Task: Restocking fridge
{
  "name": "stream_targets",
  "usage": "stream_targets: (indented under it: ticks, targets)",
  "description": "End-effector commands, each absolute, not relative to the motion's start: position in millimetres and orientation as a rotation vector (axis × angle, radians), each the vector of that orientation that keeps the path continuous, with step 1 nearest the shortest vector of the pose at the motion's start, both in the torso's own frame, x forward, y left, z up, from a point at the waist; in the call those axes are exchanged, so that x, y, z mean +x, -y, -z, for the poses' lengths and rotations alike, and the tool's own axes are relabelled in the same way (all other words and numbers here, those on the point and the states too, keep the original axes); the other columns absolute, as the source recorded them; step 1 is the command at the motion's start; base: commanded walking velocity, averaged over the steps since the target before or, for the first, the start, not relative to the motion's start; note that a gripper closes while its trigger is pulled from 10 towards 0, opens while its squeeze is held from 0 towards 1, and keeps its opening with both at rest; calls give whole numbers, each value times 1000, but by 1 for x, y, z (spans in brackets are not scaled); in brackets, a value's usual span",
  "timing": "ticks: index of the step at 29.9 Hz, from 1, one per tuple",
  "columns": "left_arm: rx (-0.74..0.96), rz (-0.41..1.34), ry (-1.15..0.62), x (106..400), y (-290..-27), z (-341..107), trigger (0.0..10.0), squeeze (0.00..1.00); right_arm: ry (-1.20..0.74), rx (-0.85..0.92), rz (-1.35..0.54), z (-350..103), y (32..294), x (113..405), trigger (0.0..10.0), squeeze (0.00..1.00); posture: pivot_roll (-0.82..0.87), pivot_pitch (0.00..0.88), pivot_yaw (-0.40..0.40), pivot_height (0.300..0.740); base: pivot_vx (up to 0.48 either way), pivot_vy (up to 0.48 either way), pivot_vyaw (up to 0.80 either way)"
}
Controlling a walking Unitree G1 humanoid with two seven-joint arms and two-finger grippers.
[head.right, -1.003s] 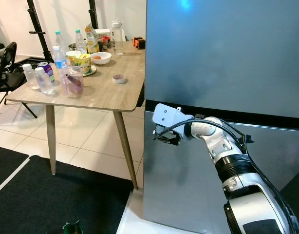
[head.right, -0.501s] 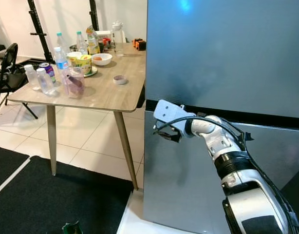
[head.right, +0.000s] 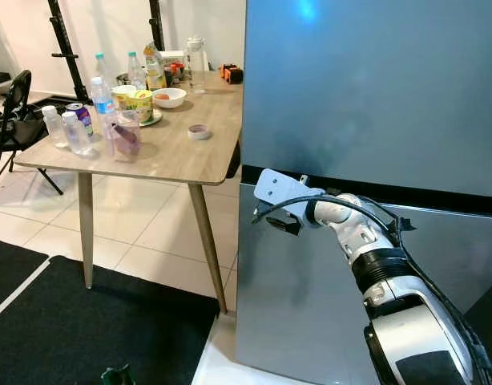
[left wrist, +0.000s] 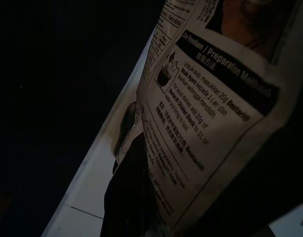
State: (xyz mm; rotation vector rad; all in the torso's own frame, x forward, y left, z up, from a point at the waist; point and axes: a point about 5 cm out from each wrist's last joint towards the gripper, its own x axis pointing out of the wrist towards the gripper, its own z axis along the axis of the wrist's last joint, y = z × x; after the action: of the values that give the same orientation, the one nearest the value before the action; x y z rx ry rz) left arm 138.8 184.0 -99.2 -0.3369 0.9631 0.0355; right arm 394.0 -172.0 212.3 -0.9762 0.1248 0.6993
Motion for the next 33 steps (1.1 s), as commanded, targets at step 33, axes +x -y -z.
stream_targets:
  ticks: [33]
  targets:
    - [-353, -22, -986, 132, -177, 102, 10000, 0, -233, -1010, -1021, -191, 165, 376, 10000, 0, -81, 43, -38, 740, 0, 0, 0]
